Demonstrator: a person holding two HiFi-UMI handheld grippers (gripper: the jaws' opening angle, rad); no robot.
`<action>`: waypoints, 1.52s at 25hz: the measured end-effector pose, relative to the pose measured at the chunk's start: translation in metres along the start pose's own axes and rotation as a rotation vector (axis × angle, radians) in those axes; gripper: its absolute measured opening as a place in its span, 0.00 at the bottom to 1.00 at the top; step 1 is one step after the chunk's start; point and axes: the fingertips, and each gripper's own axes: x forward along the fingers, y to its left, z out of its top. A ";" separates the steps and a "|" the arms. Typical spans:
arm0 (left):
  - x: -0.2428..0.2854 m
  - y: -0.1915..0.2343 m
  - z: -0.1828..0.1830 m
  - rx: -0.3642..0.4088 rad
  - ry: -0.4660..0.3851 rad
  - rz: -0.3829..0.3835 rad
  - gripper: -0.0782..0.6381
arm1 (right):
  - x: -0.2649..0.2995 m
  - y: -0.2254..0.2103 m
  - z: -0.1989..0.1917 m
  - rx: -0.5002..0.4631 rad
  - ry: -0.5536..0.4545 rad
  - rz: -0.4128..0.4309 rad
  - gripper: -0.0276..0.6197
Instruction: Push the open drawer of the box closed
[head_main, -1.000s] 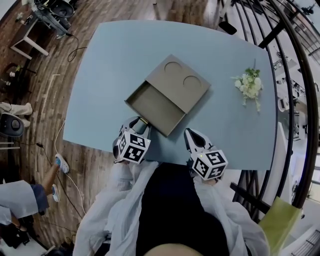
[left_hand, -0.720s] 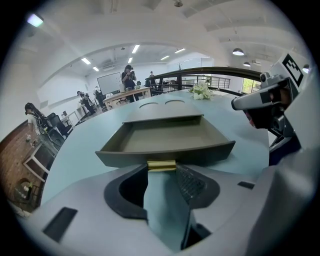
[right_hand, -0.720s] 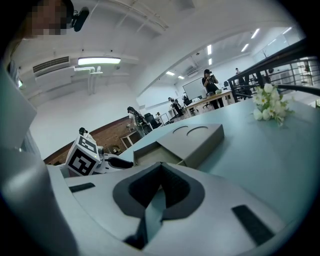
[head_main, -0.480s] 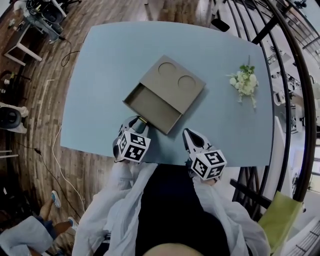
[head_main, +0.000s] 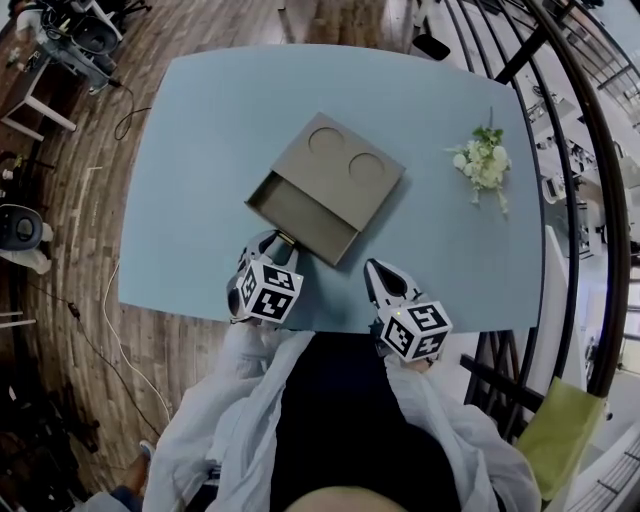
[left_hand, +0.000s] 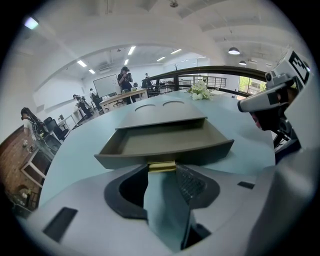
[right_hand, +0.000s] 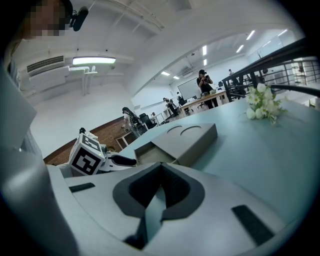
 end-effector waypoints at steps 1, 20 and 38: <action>0.001 0.000 0.001 0.001 -0.002 0.000 0.37 | 0.000 -0.001 0.000 0.001 0.000 -0.002 0.05; 0.022 0.000 0.018 0.012 -0.019 -0.015 0.37 | -0.005 -0.021 0.002 0.041 -0.016 -0.066 0.05; 0.042 -0.001 0.042 0.020 -0.043 -0.040 0.36 | -0.010 -0.037 0.002 0.077 -0.023 -0.124 0.05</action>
